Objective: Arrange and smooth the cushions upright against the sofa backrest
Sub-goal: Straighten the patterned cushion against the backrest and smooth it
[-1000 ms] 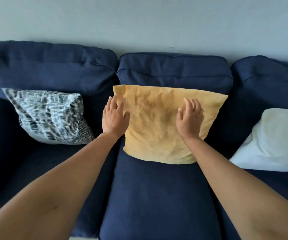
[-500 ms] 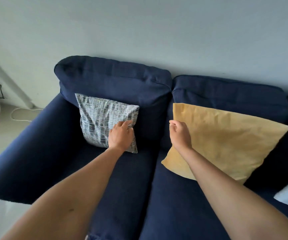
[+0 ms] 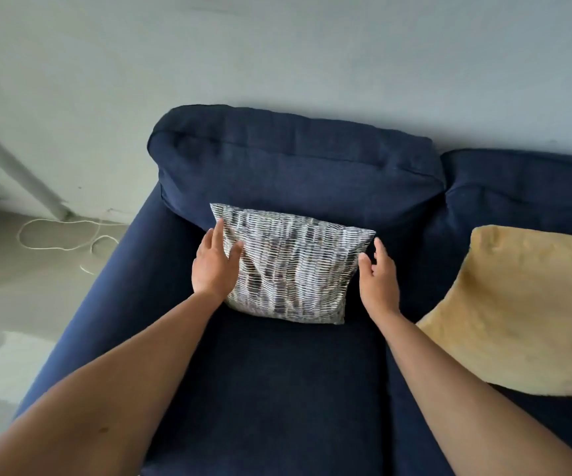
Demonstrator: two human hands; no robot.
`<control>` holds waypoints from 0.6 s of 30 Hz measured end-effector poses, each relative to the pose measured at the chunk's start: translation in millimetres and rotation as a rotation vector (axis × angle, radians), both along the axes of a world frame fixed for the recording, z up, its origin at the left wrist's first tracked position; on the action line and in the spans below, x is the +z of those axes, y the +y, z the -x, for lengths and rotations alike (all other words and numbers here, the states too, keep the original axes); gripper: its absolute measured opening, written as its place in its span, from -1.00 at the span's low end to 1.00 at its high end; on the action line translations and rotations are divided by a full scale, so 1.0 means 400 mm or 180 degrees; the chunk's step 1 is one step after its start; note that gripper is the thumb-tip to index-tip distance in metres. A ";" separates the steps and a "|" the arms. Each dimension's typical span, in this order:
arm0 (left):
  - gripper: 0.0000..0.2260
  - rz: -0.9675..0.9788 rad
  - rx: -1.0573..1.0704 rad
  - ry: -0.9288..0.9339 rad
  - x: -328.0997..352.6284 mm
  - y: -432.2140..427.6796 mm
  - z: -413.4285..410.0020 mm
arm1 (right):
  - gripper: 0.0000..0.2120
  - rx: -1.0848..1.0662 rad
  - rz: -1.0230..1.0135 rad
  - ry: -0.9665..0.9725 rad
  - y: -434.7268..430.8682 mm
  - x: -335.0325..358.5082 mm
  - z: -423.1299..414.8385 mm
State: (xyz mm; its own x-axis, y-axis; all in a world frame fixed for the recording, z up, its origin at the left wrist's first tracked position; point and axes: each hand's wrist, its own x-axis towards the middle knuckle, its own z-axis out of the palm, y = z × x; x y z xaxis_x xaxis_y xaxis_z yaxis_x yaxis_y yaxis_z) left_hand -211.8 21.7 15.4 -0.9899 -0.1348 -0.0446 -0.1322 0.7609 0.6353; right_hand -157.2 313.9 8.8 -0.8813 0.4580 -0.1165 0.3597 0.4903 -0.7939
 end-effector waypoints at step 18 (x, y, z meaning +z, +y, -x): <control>-0.40 -0.1134 0.0238 -0.0122 -0.211 0.012 0.209 | -0.39 -0.0361 -0.0119 0.0277 -0.096 -0.186 0.193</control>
State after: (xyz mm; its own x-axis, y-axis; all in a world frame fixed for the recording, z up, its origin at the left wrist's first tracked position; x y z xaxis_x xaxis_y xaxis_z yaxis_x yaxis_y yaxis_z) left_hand -295.5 26.4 -68.8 -0.9746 -0.1760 -0.1387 -0.2080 0.4799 0.8523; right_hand -234.2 275.6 -65.7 -0.8296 0.5578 -0.0229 0.3451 0.4801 -0.8065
